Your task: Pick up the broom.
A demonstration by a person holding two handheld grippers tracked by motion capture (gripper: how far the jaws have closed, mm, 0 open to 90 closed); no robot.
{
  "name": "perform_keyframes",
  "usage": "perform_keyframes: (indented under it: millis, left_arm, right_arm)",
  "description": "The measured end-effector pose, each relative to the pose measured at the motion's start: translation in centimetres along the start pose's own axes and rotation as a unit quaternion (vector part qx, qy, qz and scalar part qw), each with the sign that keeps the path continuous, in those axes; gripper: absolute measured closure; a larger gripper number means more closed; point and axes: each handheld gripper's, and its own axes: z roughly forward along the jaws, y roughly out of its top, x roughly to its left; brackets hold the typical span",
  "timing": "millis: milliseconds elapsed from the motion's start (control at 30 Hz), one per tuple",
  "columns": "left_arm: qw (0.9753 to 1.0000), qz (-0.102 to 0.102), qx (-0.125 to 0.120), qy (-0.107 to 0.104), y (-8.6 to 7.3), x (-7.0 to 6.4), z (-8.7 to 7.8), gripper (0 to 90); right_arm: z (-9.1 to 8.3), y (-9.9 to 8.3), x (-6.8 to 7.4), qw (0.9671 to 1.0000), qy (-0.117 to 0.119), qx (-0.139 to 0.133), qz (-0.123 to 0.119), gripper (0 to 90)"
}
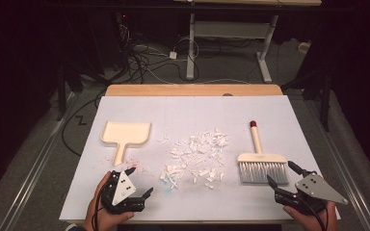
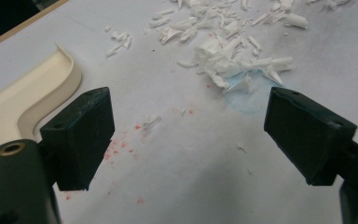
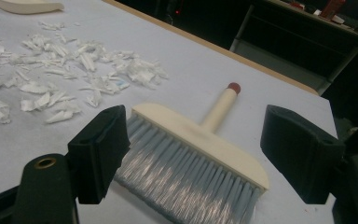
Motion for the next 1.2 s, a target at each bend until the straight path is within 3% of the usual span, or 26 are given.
perform_keyframes:
  millis: [400,567,1067,1200]
  left_arm:
    - [0.9996,0.021,0.012,-0.012,0.1,-0.6,0.5,15.3]
    - [0.9997,0.018,0.009,-0.009,0.0,-0.5,0.3,15.4]
    - [0.9996,0.016,0.024,0.001,-0.9,-0.9,-0.6,16.0]
    - [0.9998,-0.007,0.019,0.001,-1.1,-0.4,-0.9,16.1]
  right_arm:
    - [0.5,-0.1,-0.8,0.9996,-0.019,0.018,0.012,25.0]
    - [1.3,0.2,-1.1,0.9993,-0.019,0.028,0.019,25.1]
    - [6.7,2.6,-3.2,0.9945,-0.028,0.094,0.037,24.6]
    - [7.9,3.4,-4.2,0.991,-0.034,0.121,0.047,23.9]
